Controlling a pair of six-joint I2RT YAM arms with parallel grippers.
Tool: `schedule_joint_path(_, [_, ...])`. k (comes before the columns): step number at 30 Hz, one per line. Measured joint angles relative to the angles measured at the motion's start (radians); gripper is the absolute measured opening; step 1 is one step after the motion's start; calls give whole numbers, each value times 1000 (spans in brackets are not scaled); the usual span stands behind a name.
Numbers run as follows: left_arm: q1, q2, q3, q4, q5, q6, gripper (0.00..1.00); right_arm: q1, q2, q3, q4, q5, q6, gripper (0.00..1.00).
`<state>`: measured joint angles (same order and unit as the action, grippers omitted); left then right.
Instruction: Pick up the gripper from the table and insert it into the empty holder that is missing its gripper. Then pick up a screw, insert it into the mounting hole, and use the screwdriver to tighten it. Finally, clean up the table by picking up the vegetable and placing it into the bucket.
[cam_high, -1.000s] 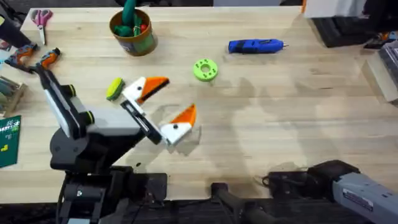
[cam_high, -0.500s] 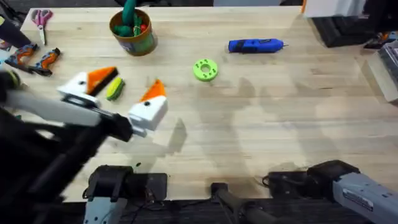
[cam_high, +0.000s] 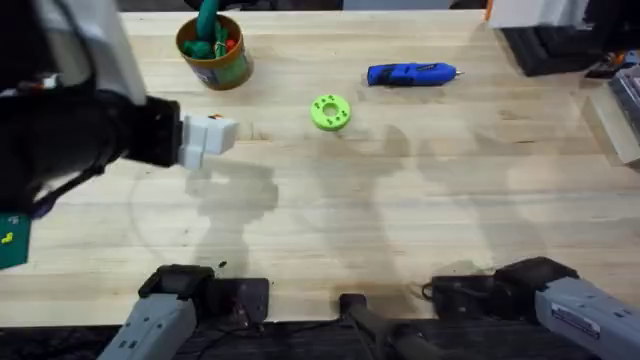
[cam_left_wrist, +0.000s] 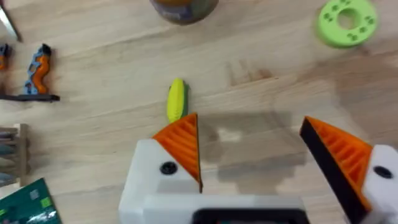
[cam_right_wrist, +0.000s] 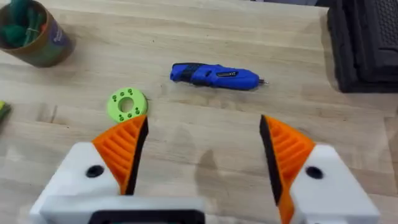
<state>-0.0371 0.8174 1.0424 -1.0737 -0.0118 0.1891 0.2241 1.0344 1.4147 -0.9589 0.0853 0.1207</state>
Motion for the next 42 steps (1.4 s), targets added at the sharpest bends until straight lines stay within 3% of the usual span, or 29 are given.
schedule_joint_path(8, [0,182,0,-14,-119,37,985,0,0,0,0,0,3,993])
schedule_joint_path(19, [5,447,0,-10,-143,85,985,0,0,0,0,0,3,994])
schedule_joint_path(26, [96,569,0,45,-134,88,985,0,0,0,0,0,3,993])
schedule_joint_path(33, [234,643,0,129,-27,121,985,0,0,0,0,0,3,993])
schedule_joint_path(36, [257,693,0,148,-7,142,985,0,0,0,0,0,3,994])
schedule_joint_path(42, [258,811,0,235,-3,151,985,0,0,0,0,0,3,994])
